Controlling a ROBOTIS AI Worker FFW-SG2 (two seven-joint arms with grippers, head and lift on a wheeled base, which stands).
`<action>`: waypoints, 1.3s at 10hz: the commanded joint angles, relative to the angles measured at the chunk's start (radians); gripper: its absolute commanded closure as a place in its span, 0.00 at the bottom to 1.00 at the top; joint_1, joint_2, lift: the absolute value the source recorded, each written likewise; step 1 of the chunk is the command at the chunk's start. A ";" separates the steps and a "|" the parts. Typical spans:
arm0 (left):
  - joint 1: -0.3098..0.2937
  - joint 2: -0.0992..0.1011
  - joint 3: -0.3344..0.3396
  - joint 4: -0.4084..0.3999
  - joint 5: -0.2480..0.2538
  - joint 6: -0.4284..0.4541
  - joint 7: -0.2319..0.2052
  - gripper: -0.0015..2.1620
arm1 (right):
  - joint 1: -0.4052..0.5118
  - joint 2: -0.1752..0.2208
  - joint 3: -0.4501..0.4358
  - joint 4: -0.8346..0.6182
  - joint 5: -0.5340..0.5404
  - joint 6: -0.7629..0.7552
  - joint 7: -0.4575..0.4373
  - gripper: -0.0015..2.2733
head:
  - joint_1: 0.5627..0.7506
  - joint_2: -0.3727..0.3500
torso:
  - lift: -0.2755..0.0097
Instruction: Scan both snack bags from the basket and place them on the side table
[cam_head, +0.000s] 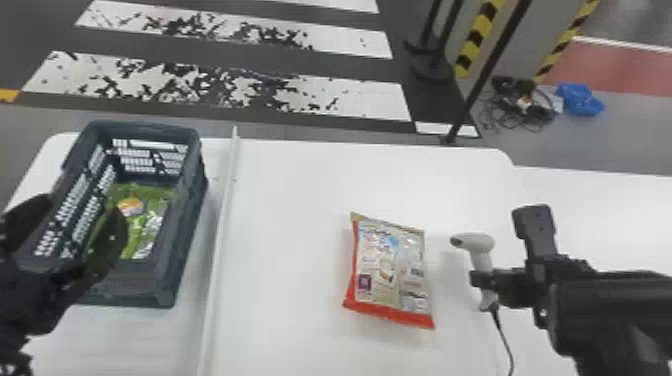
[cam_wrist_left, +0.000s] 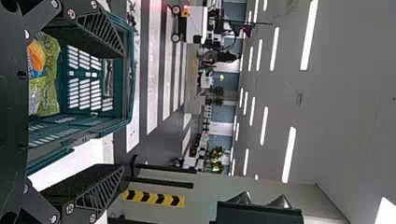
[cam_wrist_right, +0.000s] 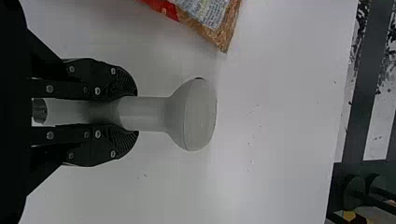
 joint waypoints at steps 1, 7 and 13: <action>0.000 -0.002 0.001 0.002 0.000 0.000 0.000 0.08 | -0.014 -0.009 0.002 0.051 0.005 -0.031 -0.007 0.99 | 0.70 0.26 | 0.71; -0.005 -0.004 0.004 0.006 0.000 0.000 0.000 0.08 | -0.037 -0.010 0.014 0.105 0.014 -0.056 -0.028 0.40 | 0.70 0.23 | 0.71; -0.011 -0.005 0.006 0.015 0.002 0.000 -0.003 0.08 | 0.093 0.003 -0.052 -0.151 -0.140 0.052 -0.062 0.03 | 0.70 0.24 | 0.71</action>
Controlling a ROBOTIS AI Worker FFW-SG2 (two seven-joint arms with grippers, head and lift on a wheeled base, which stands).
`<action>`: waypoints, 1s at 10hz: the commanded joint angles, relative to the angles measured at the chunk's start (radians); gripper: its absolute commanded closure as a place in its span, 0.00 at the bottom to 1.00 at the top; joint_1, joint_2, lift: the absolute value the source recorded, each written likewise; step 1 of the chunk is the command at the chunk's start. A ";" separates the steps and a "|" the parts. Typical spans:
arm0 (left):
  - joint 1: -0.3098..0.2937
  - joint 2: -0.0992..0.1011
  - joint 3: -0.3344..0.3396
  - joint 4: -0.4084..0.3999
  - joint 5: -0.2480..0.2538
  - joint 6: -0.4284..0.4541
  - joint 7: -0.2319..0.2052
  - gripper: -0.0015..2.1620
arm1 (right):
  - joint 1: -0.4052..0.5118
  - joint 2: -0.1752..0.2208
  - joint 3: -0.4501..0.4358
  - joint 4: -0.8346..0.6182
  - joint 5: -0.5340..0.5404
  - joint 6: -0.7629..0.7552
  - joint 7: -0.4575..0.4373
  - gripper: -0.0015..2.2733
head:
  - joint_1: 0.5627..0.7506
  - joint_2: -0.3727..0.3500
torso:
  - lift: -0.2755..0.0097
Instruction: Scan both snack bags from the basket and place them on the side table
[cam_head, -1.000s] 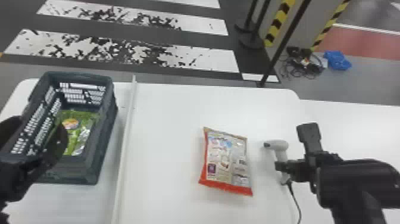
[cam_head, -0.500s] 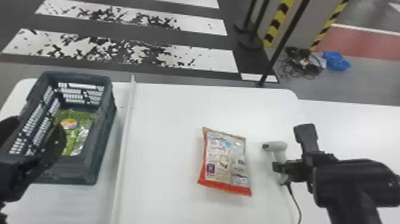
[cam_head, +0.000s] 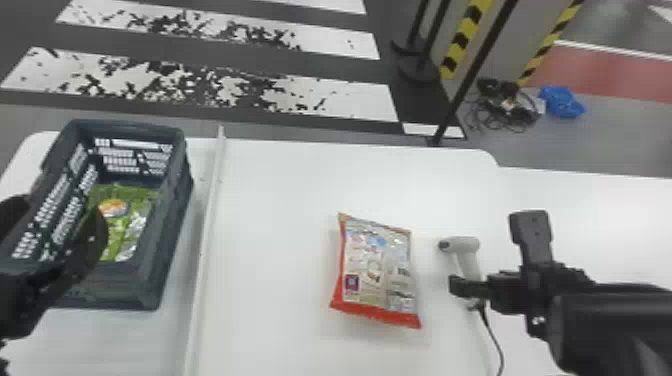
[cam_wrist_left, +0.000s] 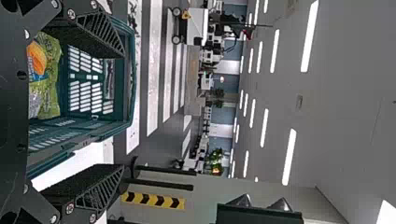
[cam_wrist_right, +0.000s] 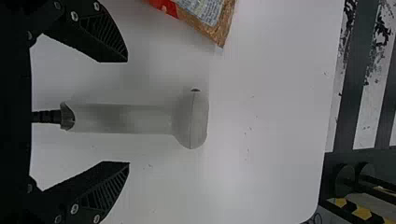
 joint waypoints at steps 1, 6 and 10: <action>-0.003 -0.001 0.000 0.003 -0.002 0.000 0.000 0.08 | 0.032 0.002 -0.031 -0.072 -0.101 0.065 0.023 0.03 | 0.70 0.26 | 0.71; -0.005 -0.001 -0.002 0.011 -0.002 0.000 0.000 0.08 | 0.006 0.019 -0.087 -0.055 -0.328 0.179 0.145 0.04 | 0.70 0.42 | 0.71; -0.006 -0.001 -0.002 0.015 -0.002 0.000 0.000 0.08 | -0.049 0.019 -0.037 0.063 -0.341 0.185 0.198 0.06 | 0.70 0.49 | 0.71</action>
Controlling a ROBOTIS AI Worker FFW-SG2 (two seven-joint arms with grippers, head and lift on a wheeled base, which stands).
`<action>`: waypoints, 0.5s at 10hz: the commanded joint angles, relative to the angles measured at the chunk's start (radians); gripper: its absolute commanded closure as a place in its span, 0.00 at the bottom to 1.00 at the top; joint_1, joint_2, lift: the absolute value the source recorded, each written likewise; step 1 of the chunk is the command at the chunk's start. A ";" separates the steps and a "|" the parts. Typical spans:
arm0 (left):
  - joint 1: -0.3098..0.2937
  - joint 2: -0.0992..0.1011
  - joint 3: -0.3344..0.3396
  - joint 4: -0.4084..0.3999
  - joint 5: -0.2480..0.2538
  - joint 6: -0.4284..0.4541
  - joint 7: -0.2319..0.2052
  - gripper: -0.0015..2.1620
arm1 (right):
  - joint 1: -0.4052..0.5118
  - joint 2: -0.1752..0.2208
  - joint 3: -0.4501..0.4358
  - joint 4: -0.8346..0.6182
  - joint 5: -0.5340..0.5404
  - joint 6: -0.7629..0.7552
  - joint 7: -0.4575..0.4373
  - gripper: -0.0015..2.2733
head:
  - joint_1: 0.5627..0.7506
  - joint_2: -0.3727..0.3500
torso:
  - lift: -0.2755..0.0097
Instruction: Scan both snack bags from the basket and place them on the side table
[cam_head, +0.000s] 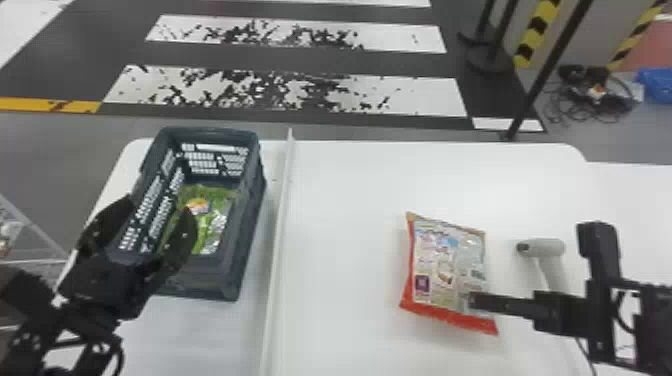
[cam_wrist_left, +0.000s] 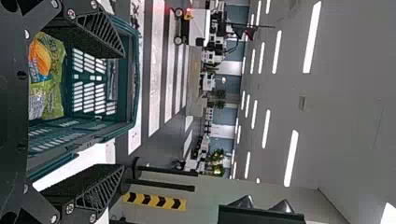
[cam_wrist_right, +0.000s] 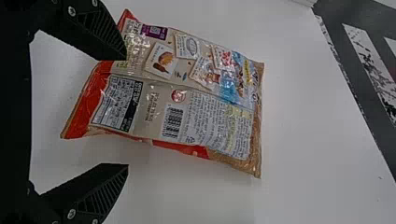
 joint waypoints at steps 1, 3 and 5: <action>0.000 0.001 0.000 0.001 0.000 0.000 0.000 0.08 | -0.019 0.000 0.019 0.040 0.000 0.002 0.010 0.06 | 0.70 0.51 | 0.71; 0.000 0.001 0.000 0.001 0.000 0.000 0.000 0.08 | -0.037 0.000 0.036 0.076 -0.002 0.008 0.030 0.07 | 0.70 0.53 | 0.71; 0.000 0.001 0.000 0.001 0.000 0.000 0.000 0.08 | -0.062 0.000 0.048 0.130 0.003 0.017 0.036 0.17 | 0.70 0.55 | 0.71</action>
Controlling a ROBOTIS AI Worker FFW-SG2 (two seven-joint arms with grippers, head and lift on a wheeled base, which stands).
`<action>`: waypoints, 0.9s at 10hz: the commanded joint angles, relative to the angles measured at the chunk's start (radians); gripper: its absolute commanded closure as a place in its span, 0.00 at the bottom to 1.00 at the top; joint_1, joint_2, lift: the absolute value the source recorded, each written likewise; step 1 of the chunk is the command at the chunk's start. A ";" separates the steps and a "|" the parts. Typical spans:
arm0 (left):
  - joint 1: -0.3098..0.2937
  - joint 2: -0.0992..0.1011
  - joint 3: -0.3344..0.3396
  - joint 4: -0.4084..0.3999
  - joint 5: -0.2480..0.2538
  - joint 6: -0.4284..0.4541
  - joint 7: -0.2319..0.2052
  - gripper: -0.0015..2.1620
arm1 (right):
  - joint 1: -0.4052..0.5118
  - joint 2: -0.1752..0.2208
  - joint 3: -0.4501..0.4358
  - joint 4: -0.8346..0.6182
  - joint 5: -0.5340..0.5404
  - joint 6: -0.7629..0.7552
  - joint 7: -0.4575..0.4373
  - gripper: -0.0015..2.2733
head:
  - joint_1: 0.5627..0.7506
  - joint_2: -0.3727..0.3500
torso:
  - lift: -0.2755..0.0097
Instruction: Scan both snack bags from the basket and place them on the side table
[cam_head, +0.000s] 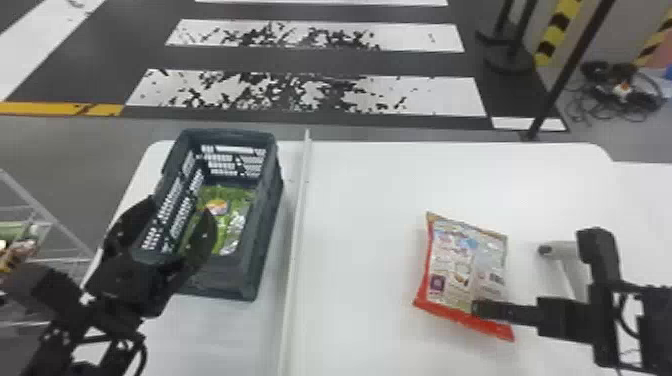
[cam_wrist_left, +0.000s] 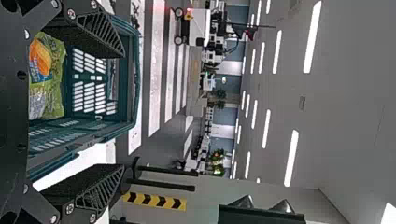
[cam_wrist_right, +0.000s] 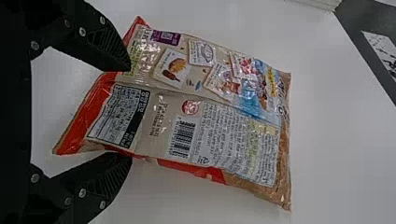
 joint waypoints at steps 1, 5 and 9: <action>0.000 0.000 0.000 0.000 0.002 0.000 0.000 0.08 | -0.015 -0.002 0.012 0.033 0.016 -0.002 0.020 0.46 | 0.70 0.56 | 0.71; 0.002 0.000 0.000 -0.003 0.000 0.000 0.000 0.08 | -0.007 -0.002 -0.057 0.005 -0.048 0.059 0.032 0.99 | 0.70 0.56 | 0.71; 0.003 0.002 -0.003 -0.012 0.000 0.003 0.000 0.08 | -0.001 -0.002 -0.284 -0.084 -0.283 0.147 0.063 0.99 | 0.70 0.54 | 0.71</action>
